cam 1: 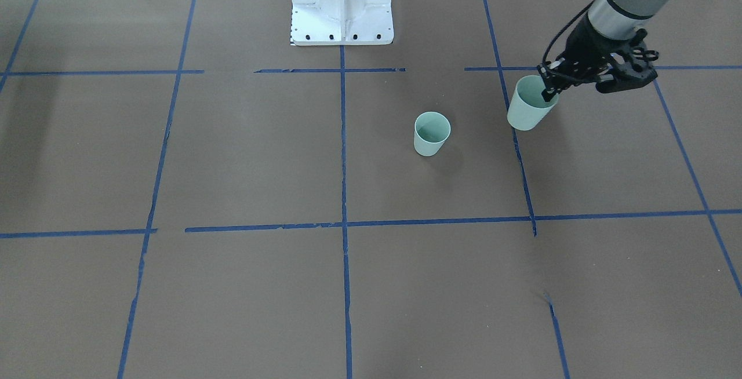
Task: Stack cups
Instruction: 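Carry the held cup with the left gripper over the other green cup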
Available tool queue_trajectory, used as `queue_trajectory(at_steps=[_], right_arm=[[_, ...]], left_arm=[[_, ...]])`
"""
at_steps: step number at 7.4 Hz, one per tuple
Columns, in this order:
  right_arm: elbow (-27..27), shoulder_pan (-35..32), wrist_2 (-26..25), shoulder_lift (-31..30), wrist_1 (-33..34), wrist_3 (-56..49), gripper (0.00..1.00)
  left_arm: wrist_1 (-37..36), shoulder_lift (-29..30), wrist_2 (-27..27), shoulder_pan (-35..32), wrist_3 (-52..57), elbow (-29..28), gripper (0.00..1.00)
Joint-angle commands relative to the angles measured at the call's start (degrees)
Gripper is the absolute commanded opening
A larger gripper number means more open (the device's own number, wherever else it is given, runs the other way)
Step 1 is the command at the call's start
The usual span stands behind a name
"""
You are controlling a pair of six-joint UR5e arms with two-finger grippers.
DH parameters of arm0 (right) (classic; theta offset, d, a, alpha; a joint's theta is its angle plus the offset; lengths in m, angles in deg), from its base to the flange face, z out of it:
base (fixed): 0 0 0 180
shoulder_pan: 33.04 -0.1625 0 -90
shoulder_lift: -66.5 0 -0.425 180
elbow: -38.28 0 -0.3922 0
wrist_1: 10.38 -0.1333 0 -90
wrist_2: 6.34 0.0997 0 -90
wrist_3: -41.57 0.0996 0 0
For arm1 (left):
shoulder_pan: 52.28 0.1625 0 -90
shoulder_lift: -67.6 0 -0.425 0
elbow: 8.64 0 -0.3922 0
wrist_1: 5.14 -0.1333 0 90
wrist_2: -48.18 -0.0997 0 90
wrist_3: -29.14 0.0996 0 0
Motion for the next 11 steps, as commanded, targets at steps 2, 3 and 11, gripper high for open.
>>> queue_trajectory(at_steps=[2,3,11], right_arm=[[0.0,0.0,0.0,0.0,0.0,0.0,1.0],[0.0,0.0,0.0,0.0,0.0,0.0,1.0],[0.0,0.0,0.0,0.0,0.0,0.0,1.0]], left_arm=[[-4.5,12.1,0.7,9.5,-9.7,-7.8,0.0],[-4.5,12.3,0.5,10.0,-9.8,-8.1,0.0],[-1.9,12.2,0.3,8.5,-8.7,-9.4,0.0]])
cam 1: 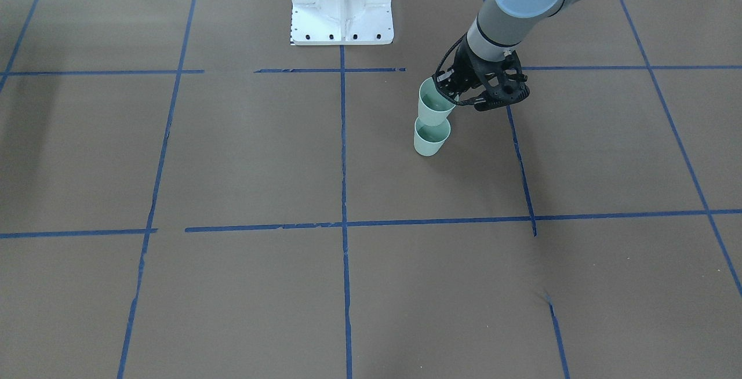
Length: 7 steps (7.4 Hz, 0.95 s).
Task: Stack cups
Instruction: 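Lower the held cup into the other cup and open the left gripper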
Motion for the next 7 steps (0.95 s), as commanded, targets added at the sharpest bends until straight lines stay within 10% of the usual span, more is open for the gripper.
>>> queue_trajectory(at_steps=[1,7], right_arm=[[0.0,-0.1,0.0,0.0,0.0,0.0,1.0],[0.0,0.0,0.0,0.0,0.0,0.0,1.0]], left_arm=[[1.6,-0.1,0.0,-1.3,0.0,-0.9,0.0],[4.3,-0.1,0.0,-1.0,-0.1,-3.3,0.0]])
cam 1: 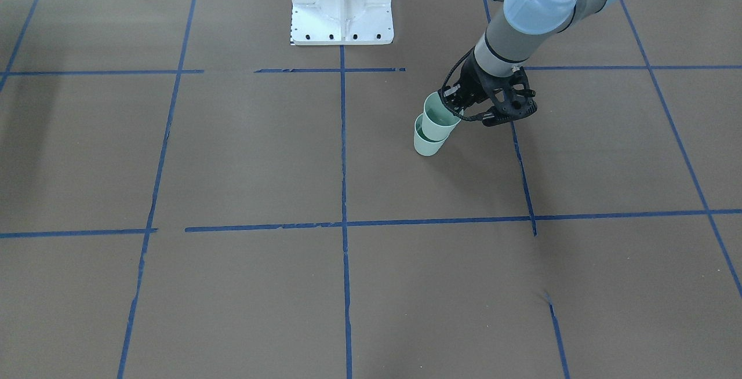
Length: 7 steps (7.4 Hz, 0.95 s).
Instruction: Stack cups
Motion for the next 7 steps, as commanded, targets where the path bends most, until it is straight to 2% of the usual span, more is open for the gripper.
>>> queue_trajectory(at_steps=[1,2,5,7], right_arm=[[0.0,0.0,0.0,-0.1,0.0,0.0,1.0],[0.0,0.0,0.0,0.0,0.0,0.0,1.0],[0.0,0.0,0.0,0.0,0.0,0.0,1.0],[0.0,0.1,0.0,0.0,0.0,0.0,1.0]], left_arm=[[0.0,-0.1,-0.1,0.2,-0.2,-0.1,0.7],[0.0,-0.1,0.0,0.2,-0.9,-0.1,1.0],[0.2,-1.3,0.0,-2.1,2.3,1.5,1.0],[0.2,-8.3,0.6,-10.4,22.5,2.6,1.0]])
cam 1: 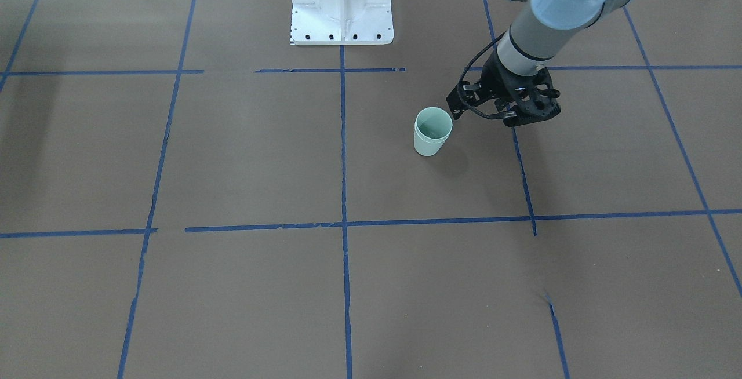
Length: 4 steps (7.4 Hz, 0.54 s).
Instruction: Stack cups
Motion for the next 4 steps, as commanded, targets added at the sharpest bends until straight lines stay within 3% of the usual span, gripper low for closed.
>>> queue_trajectory(at_steps=[1,4], right_arm=[[0.0,0.0,0.0,0.0,0.0,0.0,1.0],[0.0,0.0,0.0,0.0,0.0,0.0,1.0]], left_arm=[[0.1,-8.7,0.6,-11.5,25.5,0.6,1.0],[0.1,-23.9,3.3,-30.3,62.4,-0.4,1.0]])
